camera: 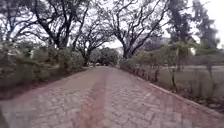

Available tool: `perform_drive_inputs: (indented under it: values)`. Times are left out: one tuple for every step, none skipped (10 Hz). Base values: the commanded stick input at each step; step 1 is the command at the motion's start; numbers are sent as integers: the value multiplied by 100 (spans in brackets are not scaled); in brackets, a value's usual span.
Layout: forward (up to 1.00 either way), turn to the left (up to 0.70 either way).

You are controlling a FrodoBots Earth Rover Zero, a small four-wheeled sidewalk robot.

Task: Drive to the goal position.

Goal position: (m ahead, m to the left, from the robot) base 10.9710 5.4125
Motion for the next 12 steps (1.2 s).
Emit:
perform_drive_inputs:
  values:
    - [70,0]
    - [70,0]
    - [70,0]
    - [70,0]
    - [70,0]
    - [70,0]
    - [70,0]
    - [70,0]
    - [70,0]
    - [70,0]
    - [70,0]
    - [70,0]
